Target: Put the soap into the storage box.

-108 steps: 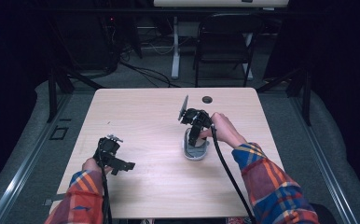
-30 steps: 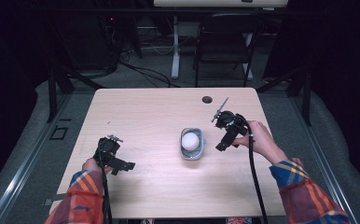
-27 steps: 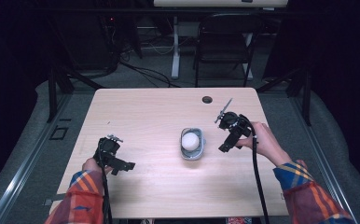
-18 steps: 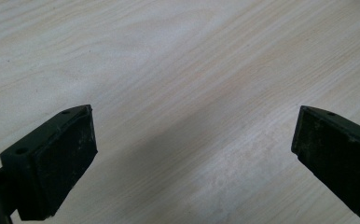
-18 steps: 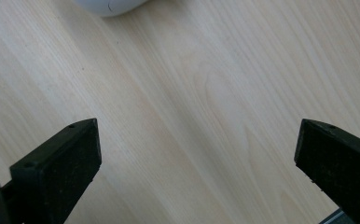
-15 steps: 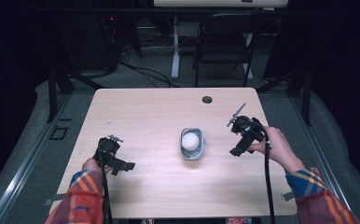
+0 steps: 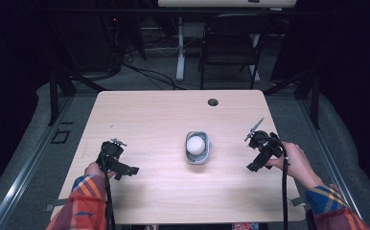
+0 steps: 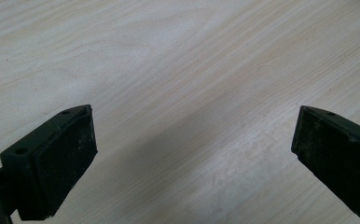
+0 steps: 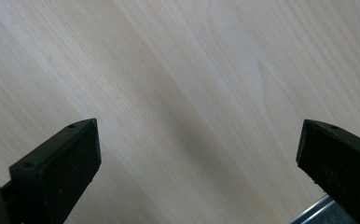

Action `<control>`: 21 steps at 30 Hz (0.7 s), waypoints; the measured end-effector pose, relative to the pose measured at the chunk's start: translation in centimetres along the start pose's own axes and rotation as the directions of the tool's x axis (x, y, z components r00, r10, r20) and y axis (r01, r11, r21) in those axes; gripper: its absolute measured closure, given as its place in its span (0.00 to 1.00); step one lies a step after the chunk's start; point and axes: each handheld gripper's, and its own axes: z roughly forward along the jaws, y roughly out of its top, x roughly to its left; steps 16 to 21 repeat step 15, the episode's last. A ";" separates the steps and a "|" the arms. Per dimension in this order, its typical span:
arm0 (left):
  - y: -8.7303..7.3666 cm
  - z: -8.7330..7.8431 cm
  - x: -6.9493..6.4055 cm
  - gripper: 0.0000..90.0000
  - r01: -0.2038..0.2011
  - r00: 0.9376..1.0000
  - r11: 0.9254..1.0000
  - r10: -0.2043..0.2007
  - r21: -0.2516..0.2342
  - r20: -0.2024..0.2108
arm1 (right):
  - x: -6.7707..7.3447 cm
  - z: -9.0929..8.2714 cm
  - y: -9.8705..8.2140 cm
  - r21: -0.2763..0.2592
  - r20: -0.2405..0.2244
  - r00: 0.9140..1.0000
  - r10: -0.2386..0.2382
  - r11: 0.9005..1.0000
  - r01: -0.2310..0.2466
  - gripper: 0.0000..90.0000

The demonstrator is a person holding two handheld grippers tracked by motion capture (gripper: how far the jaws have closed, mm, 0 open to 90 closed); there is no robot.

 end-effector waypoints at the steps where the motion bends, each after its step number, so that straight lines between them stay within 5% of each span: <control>1: 0.0 0.0 0.0 0.00 0.000 1.000 1.000 0.000 0.000 0.000 | 0.0 0.2 -0.3 0.018 -0.002 1.000 -0.004 1.000 0.004 0.00; 11: 0.0 0.0 0.0 0.00 -0.006 1.000 1.000 0.006 0.004 0.004 | 0.3 2.8 -2.7 0.026 -0.008 0.999 0.039 0.999 -0.039 0.03; 12: 0.0 0.0 0.0 0.00 -0.005 1.000 1.000 0.005 0.002 0.005 | 0.2 2.8 -2.6 0.064 0.002 1.000 0.012 0.998 -0.012 0.04; 21: 0.0 0.0 0.0 0.00 -0.003 1.000 1.000 0.003 0.001 0.006 | 0.6 3.5 -2.7 0.057 0.003 1.000 0.017 0.998 -0.018 0.10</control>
